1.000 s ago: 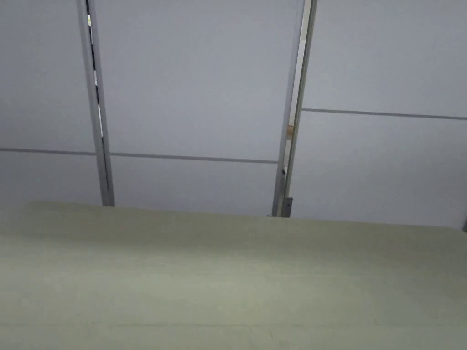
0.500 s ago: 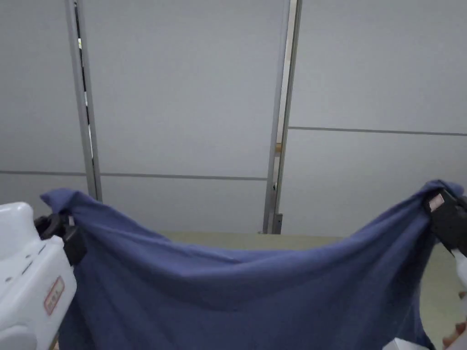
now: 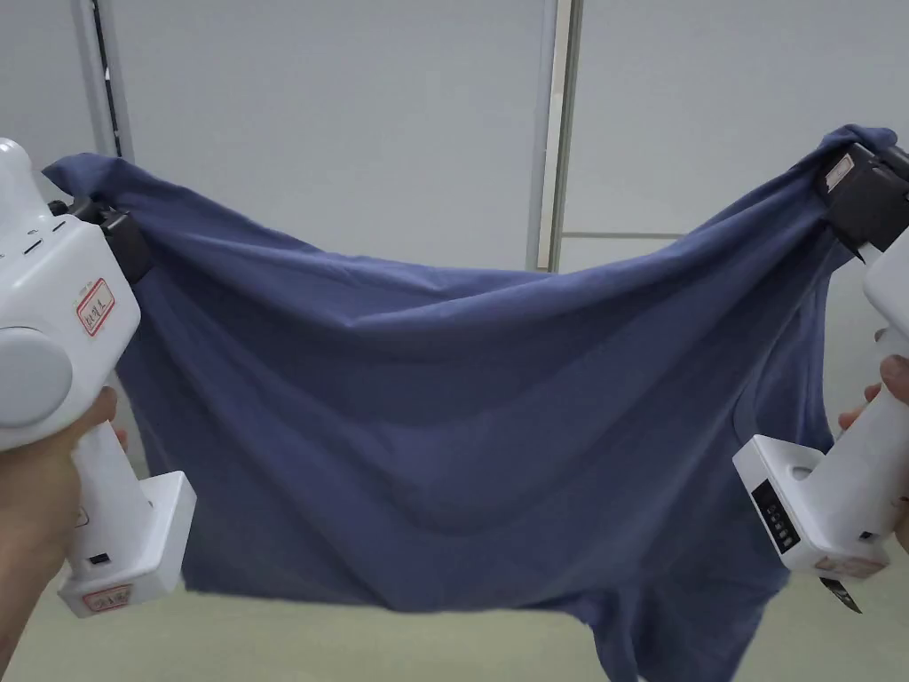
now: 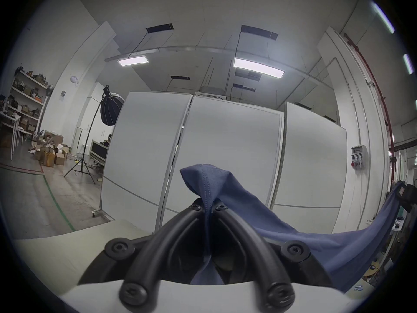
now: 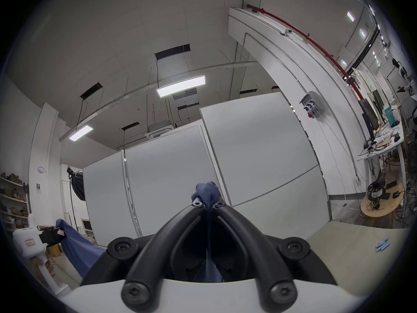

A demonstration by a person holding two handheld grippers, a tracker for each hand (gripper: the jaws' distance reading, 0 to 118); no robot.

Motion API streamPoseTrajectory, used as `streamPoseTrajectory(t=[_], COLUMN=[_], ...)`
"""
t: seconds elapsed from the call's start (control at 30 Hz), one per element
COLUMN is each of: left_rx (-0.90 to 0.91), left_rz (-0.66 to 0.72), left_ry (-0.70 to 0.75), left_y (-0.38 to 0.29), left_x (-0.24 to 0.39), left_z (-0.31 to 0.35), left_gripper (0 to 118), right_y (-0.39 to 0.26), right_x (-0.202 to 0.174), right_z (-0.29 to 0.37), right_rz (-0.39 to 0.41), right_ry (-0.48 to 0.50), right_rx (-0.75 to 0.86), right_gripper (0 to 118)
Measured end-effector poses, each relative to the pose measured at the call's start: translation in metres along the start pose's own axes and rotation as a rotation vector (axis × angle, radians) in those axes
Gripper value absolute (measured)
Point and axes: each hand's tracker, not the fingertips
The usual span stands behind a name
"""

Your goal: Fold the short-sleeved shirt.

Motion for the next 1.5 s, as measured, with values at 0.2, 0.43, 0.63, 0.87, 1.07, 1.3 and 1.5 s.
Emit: streamPoseTrajectory(t=[0.2, 0.43, 0.63, 0.87, 1.07, 1.3, 1.5], left_rx=[-0.112, -0.258, -0.519, -0.919, -1.241, -1.41, -1.278], left_rz=[-0.034, -0.056, -0.108, -0.108, -0.203, -0.324, -0.392], left_ry=[-0.029, -0.029, 0.004, 0.102, 0.112, 0.085, 0.051], left_y=[-0.05, -0.106, -0.172, -0.242, -0.309, -0.346, -0.32], left_x=[-0.007, -0.037, -0.074, -0.125, -0.151, -0.163, -0.156], left_z=[0.02, 0.105, 0.208, 0.318, 0.335, 0.315, 0.322], left_gripper=[4, 4, 4, 4, 4, 4, 31], right_y=[-0.043, -0.085, -0.131, -0.186, -0.251, -0.285, -0.272], right_x=[0.018, 0.049, 0.067, 0.091, 0.12, 0.142, 0.137], right_z=[0.026, 0.122, 0.237, 0.356, 0.392, 0.384, 0.383], right_rz=[-0.002, -0.025, 0.02, -0.051, -0.006, 0.084, 0.153], right_ry=[-0.006, -0.031, -0.077, -0.175, -0.265, -0.331, -0.308], right_rx=[-0.098, -0.248, -0.5, -0.92, -1.337, -1.506, -1.488], right_gripper=[3, 3, 3, 3, 3, 3, 58])
